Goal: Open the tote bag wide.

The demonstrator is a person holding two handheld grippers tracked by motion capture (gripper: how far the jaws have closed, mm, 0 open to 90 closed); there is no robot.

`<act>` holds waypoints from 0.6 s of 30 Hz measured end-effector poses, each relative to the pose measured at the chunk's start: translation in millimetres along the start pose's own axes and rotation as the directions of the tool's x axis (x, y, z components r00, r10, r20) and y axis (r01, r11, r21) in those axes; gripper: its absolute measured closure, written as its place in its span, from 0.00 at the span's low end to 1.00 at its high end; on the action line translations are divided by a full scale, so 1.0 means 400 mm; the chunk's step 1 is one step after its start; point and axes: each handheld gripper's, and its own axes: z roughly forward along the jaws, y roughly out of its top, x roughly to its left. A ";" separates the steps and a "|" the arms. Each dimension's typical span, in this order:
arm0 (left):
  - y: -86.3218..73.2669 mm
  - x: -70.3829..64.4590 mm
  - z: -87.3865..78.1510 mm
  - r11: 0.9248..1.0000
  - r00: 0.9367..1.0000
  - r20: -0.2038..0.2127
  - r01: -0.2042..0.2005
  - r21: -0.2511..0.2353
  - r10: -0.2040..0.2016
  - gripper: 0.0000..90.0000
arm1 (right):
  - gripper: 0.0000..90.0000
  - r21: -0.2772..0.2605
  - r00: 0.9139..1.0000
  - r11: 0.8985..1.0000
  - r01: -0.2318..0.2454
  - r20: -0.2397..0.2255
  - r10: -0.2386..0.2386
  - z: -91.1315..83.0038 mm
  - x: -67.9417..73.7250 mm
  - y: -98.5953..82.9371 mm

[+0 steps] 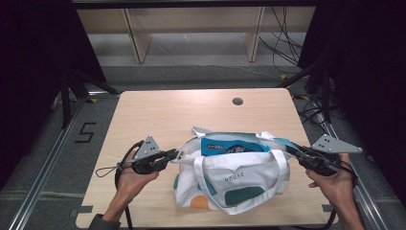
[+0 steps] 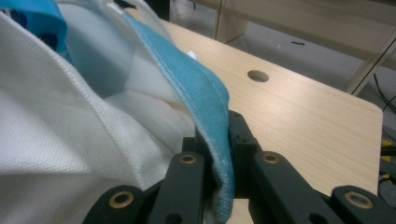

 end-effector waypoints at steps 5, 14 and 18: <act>-0.034 -0.008 0.032 0.999 1.000 0.014 0.017 0.047 -0.017 0.96 | 0.95 0.043 1.000 0.999 0.025 -0.001 -0.025 0.024 -0.001 -0.023; -0.094 -0.032 0.098 0.989 0.998 0.068 -0.001 0.148 -0.010 0.96 | 0.95 0.120 0.999 0.992 0.035 -0.028 -0.032 0.069 0.010 -0.064; -0.109 -0.035 0.115 0.984 0.997 0.072 -0.012 0.178 -0.001 0.96 | 0.95 0.175 0.999 0.984 0.019 -0.051 -0.010 0.099 0.017 -0.091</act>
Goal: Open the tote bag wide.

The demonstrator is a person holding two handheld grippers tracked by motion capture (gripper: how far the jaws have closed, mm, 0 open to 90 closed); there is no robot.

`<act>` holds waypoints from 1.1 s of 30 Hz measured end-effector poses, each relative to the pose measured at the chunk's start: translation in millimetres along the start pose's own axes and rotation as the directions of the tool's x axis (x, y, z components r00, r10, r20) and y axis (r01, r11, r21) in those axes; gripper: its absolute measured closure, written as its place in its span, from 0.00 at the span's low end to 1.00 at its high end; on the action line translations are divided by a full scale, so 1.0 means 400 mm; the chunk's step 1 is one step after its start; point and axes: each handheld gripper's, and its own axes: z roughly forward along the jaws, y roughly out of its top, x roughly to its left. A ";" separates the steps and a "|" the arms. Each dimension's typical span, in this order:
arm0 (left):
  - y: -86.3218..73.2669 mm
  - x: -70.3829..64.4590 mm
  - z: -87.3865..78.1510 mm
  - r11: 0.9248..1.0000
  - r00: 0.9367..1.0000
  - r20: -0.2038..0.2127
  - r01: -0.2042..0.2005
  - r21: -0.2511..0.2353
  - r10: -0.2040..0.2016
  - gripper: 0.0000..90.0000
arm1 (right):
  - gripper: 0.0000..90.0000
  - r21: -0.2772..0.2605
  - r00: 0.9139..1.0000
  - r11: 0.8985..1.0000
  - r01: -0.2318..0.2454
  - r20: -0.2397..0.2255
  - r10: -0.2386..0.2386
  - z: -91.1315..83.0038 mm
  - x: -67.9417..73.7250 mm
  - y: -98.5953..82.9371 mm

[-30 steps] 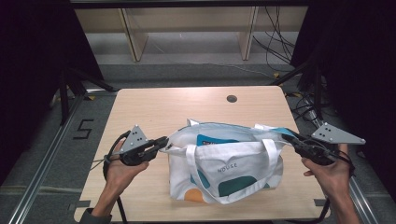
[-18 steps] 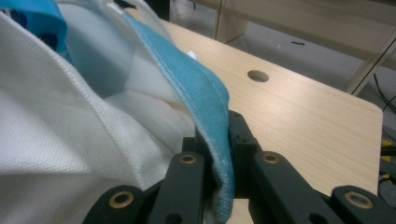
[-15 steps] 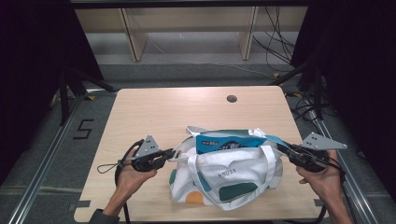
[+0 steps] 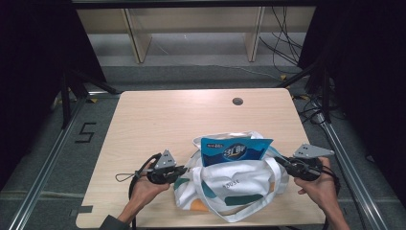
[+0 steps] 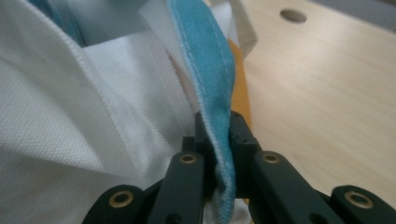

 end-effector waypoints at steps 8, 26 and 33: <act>-0.021 -0.009 0.040 0.998 1.000 -0.009 -0.011 0.068 0.011 0.97 | 0.95 0.175 1.000 0.984 0.011 -0.029 -0.006 0.082 0.006 -0.059; -0.019 0.025 0.075 0.994 0.997 -0.071 -0.019 0.103 0.027 0.96 | 0.95 0.206 0.999 0.978 -0.024 -0.022 0.029 0.185 -0.020 -0.049; 0.000 0.100 0.096 0.992 0.988 -0.153 -0.009 0.127 0.028 0.96 | 0.95 0.189 1.000 0.982 -0.025 0.003 0.025 0.255 -0.044 0.001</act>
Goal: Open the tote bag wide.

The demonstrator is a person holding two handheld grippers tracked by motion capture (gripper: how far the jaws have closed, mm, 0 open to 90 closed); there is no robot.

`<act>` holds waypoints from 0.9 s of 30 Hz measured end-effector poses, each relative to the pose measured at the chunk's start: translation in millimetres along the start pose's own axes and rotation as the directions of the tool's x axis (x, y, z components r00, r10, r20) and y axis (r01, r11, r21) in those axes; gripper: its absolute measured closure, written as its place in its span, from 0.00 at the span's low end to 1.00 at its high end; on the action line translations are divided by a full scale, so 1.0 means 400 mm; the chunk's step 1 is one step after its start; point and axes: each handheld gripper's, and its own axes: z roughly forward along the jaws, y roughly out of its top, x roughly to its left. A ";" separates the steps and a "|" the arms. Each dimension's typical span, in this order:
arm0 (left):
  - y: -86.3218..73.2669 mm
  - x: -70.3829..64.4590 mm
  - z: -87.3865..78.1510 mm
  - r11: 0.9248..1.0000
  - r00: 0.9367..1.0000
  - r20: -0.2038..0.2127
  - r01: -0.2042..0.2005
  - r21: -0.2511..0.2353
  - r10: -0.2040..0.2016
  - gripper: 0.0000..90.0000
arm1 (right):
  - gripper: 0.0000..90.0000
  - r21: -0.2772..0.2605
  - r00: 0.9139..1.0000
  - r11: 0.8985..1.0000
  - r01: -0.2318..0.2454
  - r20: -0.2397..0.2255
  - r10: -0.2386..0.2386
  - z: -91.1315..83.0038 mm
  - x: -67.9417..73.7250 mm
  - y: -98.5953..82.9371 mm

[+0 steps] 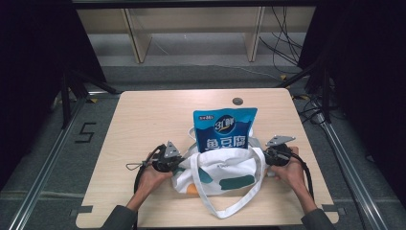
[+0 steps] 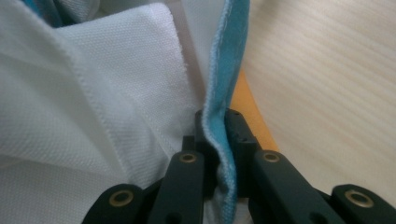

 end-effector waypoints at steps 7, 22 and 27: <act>0.006 0.038 0.018 0.999 0.999 0.004 0.038 -0.026 -0.038 0.95 | 0.95 -0.002 1.000 1.000 -0.009 0.000 0.009 0.018 -0.012 0.019; 0.056 0.056 -0.131 0.939 0.958 0.138 0.277 -0.204 -0.252 0.63 | 0.71 -0.263 0.997 0.962 -0.078 -0.018 0.076 -0.185 -0.023 0.071; 0.092 0.027 -0.180 0.917 0.941 0.215 0.312 -0.247 -0.262 0.53 | 0.65 -0.356 0.993 0.929 -0.097 -0.098 0.066 -0.263 0.018 0.095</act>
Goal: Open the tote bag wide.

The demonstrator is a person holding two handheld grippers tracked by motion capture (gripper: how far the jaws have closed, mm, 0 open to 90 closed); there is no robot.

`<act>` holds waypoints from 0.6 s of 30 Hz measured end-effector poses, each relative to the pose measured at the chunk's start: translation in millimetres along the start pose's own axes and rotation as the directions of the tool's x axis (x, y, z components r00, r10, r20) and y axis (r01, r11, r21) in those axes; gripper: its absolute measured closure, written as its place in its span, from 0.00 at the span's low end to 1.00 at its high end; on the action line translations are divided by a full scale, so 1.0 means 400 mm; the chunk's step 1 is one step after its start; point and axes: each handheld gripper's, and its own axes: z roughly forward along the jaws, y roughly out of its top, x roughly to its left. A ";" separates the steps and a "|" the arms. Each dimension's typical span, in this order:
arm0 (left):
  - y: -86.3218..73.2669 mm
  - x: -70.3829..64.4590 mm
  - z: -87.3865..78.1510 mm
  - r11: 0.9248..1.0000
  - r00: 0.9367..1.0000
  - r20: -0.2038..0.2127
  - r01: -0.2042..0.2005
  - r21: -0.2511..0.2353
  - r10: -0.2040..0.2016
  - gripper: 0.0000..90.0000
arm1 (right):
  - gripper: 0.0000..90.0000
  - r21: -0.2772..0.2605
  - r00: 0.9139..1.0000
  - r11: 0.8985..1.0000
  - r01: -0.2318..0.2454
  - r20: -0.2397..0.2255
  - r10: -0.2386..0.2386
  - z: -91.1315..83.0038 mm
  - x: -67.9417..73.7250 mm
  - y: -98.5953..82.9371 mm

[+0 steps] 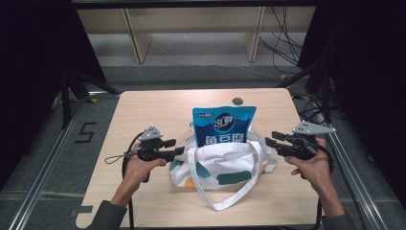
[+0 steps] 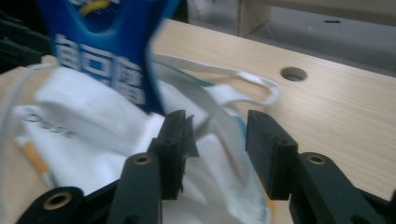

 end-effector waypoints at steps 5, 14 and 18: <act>0.024 -0.052 -0.011 1.000 0.997 0.077 -0.017 -0.025 0.019 0.49 | 0.58 0.057 0.998 0.998 0.035 -0.053 -0.032 0.018 0.054 0.010; -0.001 -0.082 0.066 0.996 0.994 0.078 -0.083 0.038 0.079 0.53 | 0.85 0.158 0.992 0.981 0.114 -0.067 -0.104 0.071 0.068 -0.008; -0.027 -0.076 0.076 0.994 0.993 0.054 -0.110 0.011 0.109 0.73 | 0.95 0.173 0.982 0.969 0.178 -0.089 -0.164 0.060 0.078 -0.011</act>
